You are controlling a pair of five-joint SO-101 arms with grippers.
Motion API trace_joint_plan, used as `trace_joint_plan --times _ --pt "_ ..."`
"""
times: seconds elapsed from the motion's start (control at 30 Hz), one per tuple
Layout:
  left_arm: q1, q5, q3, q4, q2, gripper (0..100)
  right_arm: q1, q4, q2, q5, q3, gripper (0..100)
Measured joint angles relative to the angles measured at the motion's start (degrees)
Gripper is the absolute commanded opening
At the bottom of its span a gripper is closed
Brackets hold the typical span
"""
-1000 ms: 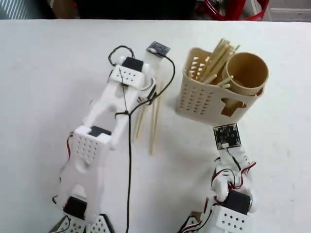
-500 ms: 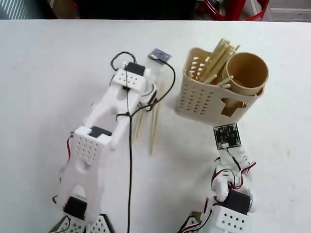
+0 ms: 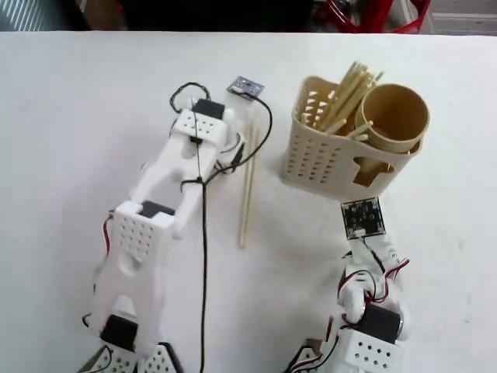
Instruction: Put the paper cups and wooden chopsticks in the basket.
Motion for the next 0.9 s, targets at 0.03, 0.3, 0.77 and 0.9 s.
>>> trace_joint_plan --times 0.03,0.3,0.77,0.9 --pt "-0.09 0.0 0.0 0.0 0.0 7 0.0 0.0 0.0 0.0 0.0 2.8" --pt "-0.88 0.0 0.0 0.0 0.0 11 0.0 0.0 0.0 0.0 0.0 2.8" --pt "-0.7 0.0 0.0 0.0 0.0 2 0.0 0.0 0.0 0.0 0.0 2.8" --pt "-1.14 -0.09 -3.08 5.19 -0.44 2 0.0 0.0 0.0 0.0 0.0 2.8"
